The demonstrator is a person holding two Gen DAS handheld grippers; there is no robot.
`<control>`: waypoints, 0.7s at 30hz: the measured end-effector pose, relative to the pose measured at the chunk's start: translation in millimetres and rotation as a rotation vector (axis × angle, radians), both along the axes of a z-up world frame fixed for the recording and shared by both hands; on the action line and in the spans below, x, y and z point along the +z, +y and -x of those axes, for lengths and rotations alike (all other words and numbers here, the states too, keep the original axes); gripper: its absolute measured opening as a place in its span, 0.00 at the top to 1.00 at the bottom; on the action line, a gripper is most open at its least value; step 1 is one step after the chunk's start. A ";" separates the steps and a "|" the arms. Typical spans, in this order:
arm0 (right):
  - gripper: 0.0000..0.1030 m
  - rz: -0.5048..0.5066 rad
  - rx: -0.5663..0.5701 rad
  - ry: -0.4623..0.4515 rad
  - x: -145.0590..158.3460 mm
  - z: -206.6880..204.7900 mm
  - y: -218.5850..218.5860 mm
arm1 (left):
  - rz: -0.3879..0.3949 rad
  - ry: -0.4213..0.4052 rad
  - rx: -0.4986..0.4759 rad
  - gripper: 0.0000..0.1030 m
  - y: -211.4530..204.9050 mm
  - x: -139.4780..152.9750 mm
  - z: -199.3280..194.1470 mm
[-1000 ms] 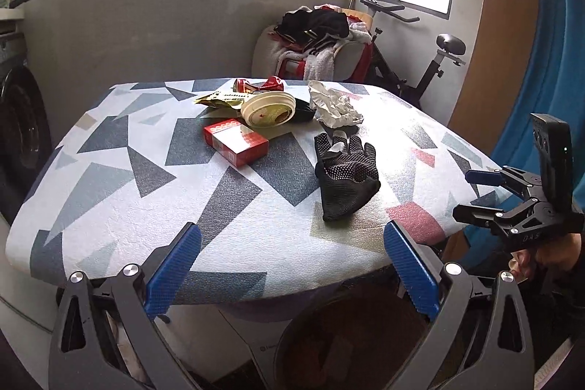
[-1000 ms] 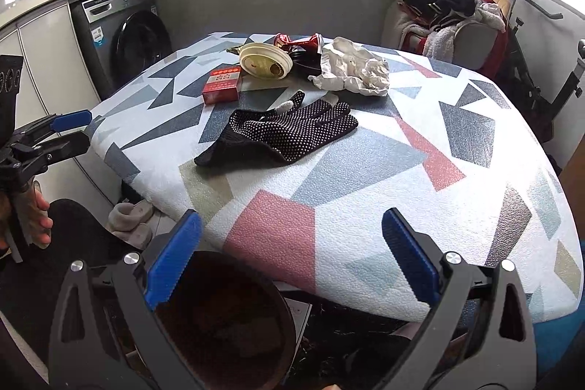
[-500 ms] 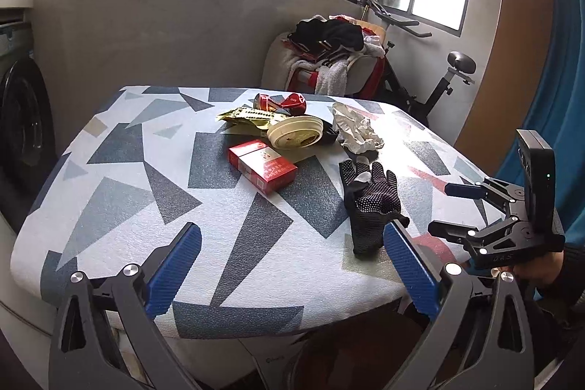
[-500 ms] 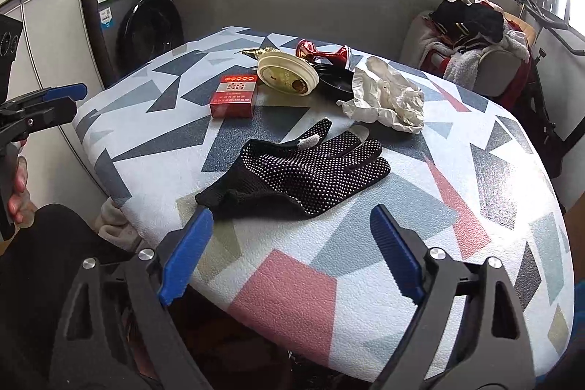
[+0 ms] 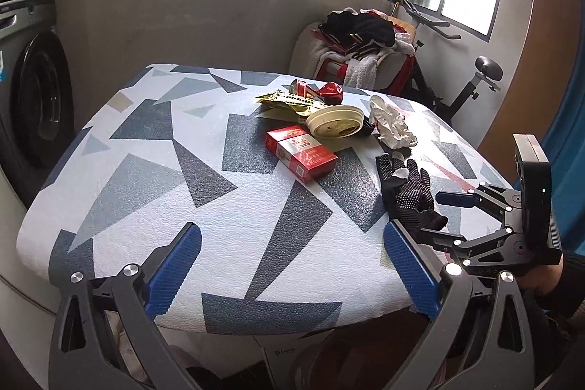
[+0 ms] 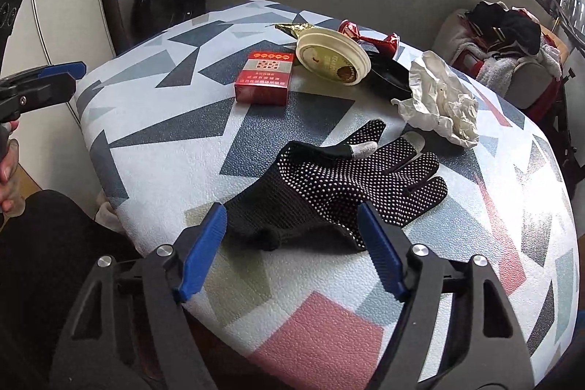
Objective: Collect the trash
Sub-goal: 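Raise both tools back toward the board, then reach the right tool to the black dotted glove and grasp it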
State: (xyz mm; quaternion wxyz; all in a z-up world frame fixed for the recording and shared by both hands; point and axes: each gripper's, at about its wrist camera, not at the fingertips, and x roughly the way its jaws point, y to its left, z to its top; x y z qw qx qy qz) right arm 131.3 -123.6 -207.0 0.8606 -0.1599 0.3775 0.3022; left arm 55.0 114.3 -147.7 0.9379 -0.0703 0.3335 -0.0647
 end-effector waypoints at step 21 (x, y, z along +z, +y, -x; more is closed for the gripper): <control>0.86 -0.120 -0.217 0.188 -16.6 -64.1 -22.9 | 0.044 0.051 -0.002 0.06 -5.1 -10.2 -16.3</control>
